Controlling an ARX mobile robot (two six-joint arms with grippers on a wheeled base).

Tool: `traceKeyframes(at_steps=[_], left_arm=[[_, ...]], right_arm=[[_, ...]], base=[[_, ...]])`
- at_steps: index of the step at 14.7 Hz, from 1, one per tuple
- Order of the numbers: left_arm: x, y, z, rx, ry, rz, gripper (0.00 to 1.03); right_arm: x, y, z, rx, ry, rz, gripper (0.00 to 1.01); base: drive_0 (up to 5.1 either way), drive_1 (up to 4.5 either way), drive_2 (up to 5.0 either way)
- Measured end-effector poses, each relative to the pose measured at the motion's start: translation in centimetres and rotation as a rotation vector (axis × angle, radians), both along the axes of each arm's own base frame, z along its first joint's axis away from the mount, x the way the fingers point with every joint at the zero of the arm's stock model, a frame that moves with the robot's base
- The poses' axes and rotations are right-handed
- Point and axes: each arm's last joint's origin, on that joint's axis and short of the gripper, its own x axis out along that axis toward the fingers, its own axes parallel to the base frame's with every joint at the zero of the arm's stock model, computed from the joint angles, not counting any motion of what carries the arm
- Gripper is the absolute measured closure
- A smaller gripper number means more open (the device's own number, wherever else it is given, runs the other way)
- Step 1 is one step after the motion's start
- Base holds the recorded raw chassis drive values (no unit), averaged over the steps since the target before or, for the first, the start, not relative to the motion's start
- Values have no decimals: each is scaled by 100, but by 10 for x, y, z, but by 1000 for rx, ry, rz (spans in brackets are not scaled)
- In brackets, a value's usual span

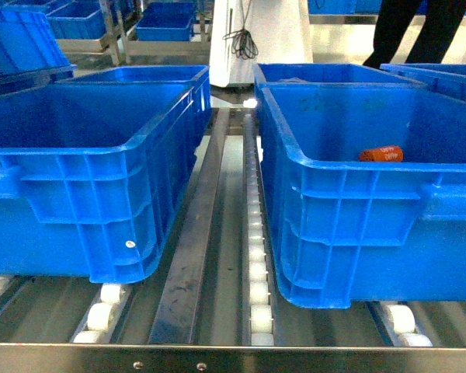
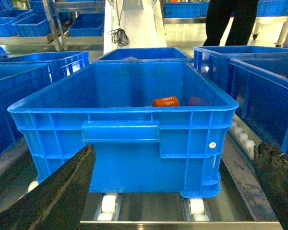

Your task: Sort blue parts and orange caps into right shelf containers

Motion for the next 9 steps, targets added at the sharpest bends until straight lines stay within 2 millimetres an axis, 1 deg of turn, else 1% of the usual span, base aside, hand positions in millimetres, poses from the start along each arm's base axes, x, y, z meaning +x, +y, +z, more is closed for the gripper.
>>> traceKeyframes(at_steps=[9], left_arm=[[0,0,0,0,0,0,5]], right_arm=[[0,0,0,0,0,0,3]], base=[[0,0,0]])
